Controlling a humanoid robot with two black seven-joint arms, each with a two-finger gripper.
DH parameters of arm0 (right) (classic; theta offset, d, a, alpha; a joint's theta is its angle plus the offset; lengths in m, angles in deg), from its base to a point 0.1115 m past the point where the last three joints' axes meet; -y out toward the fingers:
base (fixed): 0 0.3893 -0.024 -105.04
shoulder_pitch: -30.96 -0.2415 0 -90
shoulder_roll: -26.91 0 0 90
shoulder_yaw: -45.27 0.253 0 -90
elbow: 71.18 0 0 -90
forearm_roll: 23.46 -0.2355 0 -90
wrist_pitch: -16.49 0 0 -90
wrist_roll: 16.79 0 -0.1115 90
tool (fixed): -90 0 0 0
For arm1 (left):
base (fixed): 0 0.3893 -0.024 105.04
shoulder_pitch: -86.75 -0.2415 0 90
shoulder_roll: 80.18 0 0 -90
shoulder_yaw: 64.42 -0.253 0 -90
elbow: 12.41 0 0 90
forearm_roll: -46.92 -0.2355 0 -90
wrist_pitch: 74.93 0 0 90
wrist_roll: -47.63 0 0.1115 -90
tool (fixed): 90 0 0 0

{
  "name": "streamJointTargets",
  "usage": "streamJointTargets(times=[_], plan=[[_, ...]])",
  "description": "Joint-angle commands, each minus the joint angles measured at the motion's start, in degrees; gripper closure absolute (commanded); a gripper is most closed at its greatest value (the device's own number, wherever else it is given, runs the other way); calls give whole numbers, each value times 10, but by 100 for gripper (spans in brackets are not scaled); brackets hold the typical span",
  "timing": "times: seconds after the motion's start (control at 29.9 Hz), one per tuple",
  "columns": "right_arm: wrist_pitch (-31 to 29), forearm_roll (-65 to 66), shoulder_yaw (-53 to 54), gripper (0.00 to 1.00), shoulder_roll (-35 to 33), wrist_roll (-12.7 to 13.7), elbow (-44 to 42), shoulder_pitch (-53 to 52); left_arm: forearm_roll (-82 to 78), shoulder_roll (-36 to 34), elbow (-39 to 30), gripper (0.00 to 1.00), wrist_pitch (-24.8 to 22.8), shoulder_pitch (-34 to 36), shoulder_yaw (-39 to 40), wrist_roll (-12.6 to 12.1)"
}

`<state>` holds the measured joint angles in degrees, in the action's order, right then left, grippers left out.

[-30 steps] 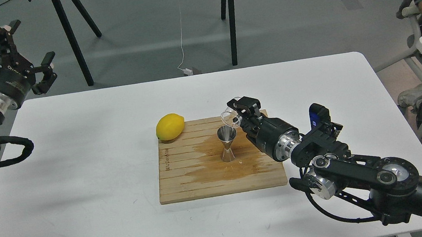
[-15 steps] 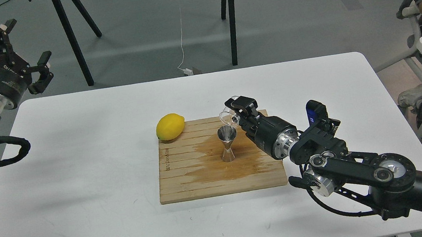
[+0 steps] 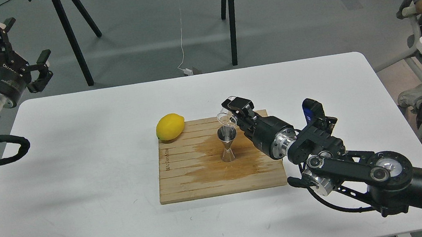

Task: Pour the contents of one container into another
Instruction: 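Tilt the glass cup with the right gripper to pour into the jigger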

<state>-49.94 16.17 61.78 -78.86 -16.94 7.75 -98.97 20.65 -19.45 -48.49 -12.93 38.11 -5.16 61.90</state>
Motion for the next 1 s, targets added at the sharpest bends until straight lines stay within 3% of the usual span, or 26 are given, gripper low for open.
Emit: streamJointTargets(times=[0.0, 0.97], plan=[[1, 1, -4, 66, 0, 0, -1, -8, 0, 0, 0, 1, 0, 2, 0, 0], [-1, 23, -58, 65, -2, -4, -1, -45, 0, -7, 0, 1, 1, 5, 0, 0]])
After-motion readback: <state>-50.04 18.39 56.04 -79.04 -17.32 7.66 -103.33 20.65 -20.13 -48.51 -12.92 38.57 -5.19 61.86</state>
